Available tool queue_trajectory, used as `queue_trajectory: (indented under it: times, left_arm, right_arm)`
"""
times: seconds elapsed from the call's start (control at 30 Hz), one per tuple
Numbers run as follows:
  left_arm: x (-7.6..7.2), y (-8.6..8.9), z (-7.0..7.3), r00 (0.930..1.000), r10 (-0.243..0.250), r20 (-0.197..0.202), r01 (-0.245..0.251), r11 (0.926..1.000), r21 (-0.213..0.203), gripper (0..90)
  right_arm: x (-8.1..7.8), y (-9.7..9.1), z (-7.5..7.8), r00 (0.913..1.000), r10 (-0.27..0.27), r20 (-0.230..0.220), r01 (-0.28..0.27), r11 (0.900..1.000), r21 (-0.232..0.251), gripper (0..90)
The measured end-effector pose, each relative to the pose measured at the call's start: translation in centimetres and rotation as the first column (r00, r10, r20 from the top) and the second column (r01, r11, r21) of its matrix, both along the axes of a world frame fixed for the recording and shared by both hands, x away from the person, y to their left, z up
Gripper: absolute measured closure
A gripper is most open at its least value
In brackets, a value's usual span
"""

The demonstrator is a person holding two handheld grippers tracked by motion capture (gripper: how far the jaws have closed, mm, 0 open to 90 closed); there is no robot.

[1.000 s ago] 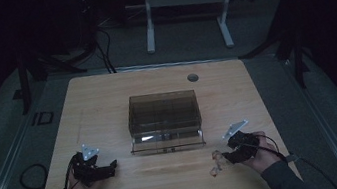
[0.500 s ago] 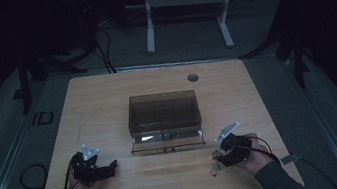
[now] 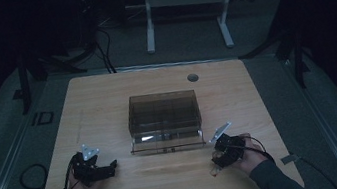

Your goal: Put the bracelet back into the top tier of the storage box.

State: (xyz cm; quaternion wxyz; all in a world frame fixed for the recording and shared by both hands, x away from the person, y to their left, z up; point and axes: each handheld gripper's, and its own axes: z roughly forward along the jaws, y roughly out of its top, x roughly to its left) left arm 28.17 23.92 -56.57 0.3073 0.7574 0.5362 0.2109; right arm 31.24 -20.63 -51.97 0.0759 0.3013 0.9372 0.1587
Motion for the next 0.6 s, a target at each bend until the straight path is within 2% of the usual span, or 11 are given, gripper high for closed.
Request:
queue_trajectory:
  times: [0.3,0.6]
  left_arm:
    - [0.0,0.0,0.0,1.0,0.0,0.0,0.0,1.0,0.0,3.6]
    - [0.0,0.0,0.0,1.0,0.0,0.0,0.0,1.0,0.0,3.6]
  right_arm:
    - [0.35,-0.04,-0.31,0.9998,-0.011,-0.019,0.011,0.9999,-0.006,47.4]
    - [0.67,-0.22,-0.15,0.9986,-0.014,-0.052,0.013,0.9998,-0.016,57.7]
